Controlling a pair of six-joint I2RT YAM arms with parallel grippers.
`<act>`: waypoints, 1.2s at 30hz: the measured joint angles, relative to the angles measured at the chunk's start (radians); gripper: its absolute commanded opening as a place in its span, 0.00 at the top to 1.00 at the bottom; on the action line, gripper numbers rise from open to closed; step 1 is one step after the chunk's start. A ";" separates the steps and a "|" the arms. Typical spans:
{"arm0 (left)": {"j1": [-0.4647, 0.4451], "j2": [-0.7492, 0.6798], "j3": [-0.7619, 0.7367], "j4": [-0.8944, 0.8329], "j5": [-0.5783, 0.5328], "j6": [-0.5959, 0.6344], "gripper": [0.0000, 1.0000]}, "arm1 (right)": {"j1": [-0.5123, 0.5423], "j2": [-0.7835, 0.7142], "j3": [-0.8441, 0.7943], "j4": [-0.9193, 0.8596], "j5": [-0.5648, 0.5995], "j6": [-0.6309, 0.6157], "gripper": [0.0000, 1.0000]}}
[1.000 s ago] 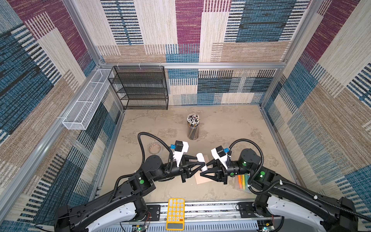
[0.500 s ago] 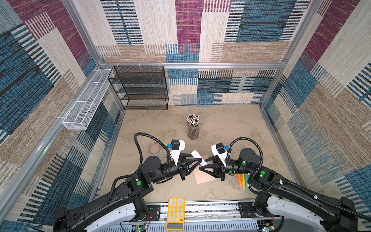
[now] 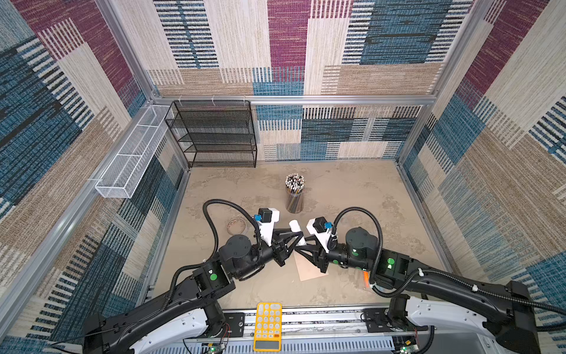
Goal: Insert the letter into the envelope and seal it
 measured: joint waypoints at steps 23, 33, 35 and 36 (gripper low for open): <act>0.005 -0.156 -0.043 -0.089 -0.161 0.042 1.00 | -0.006 -0.077 -0.123 -0.108 0.182 -0.029 0.26; 0.004 -0.058 -0.026 -0.168 -0.097 0.146 1.00 | -0.210 -0.078 -0.024 -0.238 0.146 0.056 0.23; 0.001 -0.003 -0.005 -0.194 -0.078 0.163 1.00 | -0.218 -0.040 0.021 -0.267 0.130 0.079 0.23; -0.001 0.020 0.005 -0.205 -0.077 0.173 1.00 | -0.221 -0.023 0.043 -0.280 0.116 0.093 0.23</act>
